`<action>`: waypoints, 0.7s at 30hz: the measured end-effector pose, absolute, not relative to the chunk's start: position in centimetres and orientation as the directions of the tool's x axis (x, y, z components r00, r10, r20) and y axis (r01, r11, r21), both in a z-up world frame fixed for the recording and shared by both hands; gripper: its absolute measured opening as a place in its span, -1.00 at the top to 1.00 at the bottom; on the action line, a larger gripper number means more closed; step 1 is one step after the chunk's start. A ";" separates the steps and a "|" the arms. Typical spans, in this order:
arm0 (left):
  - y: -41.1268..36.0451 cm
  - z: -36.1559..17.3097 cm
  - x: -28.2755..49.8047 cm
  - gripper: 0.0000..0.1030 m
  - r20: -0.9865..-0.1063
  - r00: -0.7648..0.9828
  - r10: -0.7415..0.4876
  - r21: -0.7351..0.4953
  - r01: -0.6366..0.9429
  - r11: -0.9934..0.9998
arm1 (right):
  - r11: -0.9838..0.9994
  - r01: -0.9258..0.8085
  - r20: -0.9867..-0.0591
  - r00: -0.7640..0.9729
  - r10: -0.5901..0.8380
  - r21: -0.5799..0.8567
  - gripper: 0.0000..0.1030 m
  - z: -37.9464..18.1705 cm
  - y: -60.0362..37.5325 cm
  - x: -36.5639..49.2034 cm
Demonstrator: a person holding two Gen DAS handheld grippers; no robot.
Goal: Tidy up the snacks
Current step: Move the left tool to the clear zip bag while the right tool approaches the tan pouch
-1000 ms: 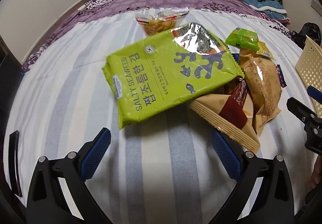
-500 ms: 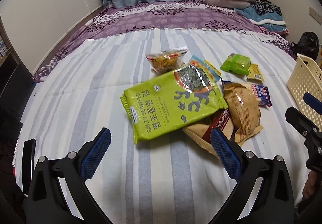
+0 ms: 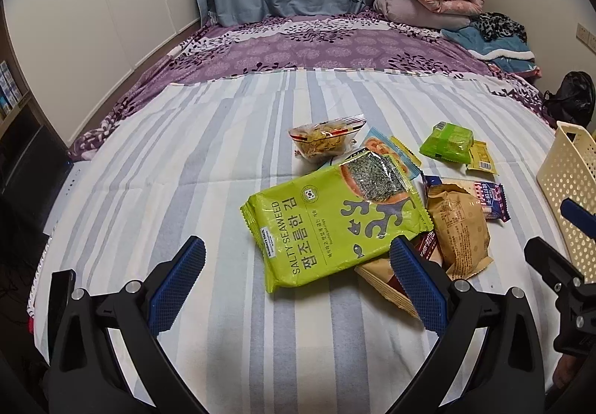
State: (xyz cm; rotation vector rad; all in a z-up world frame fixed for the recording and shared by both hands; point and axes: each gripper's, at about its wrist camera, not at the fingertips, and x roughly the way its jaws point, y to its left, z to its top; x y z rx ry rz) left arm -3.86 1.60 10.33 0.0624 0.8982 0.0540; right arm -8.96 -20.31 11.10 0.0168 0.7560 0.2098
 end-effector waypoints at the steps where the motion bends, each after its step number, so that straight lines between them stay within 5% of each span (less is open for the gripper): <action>1: 1.7 10.2 -3.8 -0.95 -0.781 0.620 0.072 0.073 -0.024 0.997 | 0.979 -0.186 -0.682 0.705 0.195 0.088 -0.91 11.0 -20.2 -8.9; 21: 4.9 8.2 -0.8 -0.95 -0.803 0.593 -0.056 -0.038 0.042 0.998 | 0.970 -0.223 -0.750 0.625 0.216 0.094 -0.91 8.6 -18.0 -7.0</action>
